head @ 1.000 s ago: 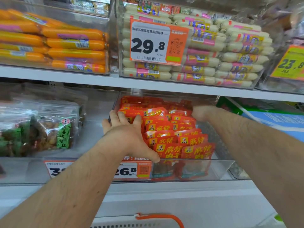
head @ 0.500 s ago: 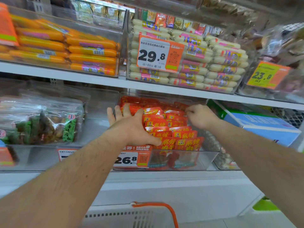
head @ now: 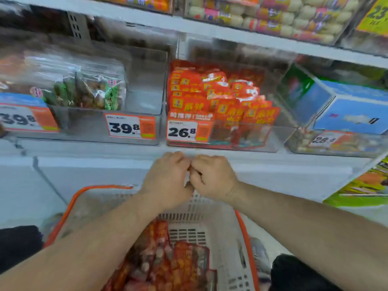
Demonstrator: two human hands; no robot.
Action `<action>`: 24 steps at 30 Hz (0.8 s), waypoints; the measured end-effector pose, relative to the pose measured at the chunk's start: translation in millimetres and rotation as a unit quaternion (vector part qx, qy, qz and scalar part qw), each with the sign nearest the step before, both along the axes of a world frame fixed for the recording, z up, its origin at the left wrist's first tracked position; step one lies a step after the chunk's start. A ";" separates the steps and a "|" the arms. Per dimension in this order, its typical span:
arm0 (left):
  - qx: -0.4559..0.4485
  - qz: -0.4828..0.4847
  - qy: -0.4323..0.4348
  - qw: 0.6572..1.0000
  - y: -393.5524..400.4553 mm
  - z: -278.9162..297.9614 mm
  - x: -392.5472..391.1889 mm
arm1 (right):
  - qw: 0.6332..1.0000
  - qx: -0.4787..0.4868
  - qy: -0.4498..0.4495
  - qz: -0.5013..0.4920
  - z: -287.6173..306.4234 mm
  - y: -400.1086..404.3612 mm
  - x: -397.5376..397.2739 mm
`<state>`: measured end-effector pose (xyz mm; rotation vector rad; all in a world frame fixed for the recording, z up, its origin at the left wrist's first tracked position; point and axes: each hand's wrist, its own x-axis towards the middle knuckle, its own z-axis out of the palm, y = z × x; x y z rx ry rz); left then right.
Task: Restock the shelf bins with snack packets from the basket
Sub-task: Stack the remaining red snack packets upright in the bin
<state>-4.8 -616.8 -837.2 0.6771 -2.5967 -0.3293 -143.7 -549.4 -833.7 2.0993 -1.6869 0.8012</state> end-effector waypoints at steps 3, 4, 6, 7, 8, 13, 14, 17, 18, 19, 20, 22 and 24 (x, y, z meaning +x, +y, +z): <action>0.106 0.021 -0.186 0.977 3.5 -46.8 22.9 | 0.966 0.244 0.055 -0.059 -69.4 -1.9 10.4; 0.138 0.015 -0.208 0.968 5.3 -58.7 28.2 | 0.948 0.308 0.031 -0.074 -89.4 -0.7 12.7; 0.161 0.001 -0.248 0.955 9.5 -76.6 34.5 | 0.910 0.388 -0.061 -0.130 -128.9 7.0 16.7; 0.161 -0.006 -0.273 0.948 10.2 -84.4 36.1 | 0.886 0.422 -0.095 -0.167 -146.1 11.8 17.3; 0.170 -0.011 -0.294 0.940 9.8 -90.7 37.5 | 0.857 0.462 -0.117 -0.195 -160.6 17.9 19.3; 0.237 -0.022 -0.351 0.906 4.6 -115.1 39.3 | 0.721 0.628 -0.181 -0.230 -230.9 59.2 33.5; 0.242 -0.025 -0.354 0.903 4.0 -118.5 38.4 | 0.707 0.643 -0.183 -0.233 -235.7 66.8 37.0; 0.255 -0.021 -0.354 0.900 3.1 -122.6 35.8 | 0.663 0.662 -0.234 -0.259 -257.8 83.9 41.9; 0.259 -0.018 -0.352 0.900 2.7 -123.1 35.8 | 0.673 0.659 -0.223 -0.253 -264.6 88.1 45.8; 0.263 -0.016 -0.349 0.900 2.6 -123.2 35.7 | 0.678 0.657 -0.203 -0.259 -270.7 93.5 49.4; 0.266 -0.013 -0.346 0.899 2.7 -123.7 36.0 | 0.675 0.657 -0.188 -0.279 -277.8 98.5 51.0; 0.275 -0.011 -0.346 0.897 3.8 -125.4 36.0 | 0.676 0.650 -0.171 -0.302 -299.2 105.6 51.9; 0.279 -0.016 -0.351 0.894 5.0 -126.3 34.9 | 0.662 0.668 -0.174 -0.291 -313.0 111.6 53.7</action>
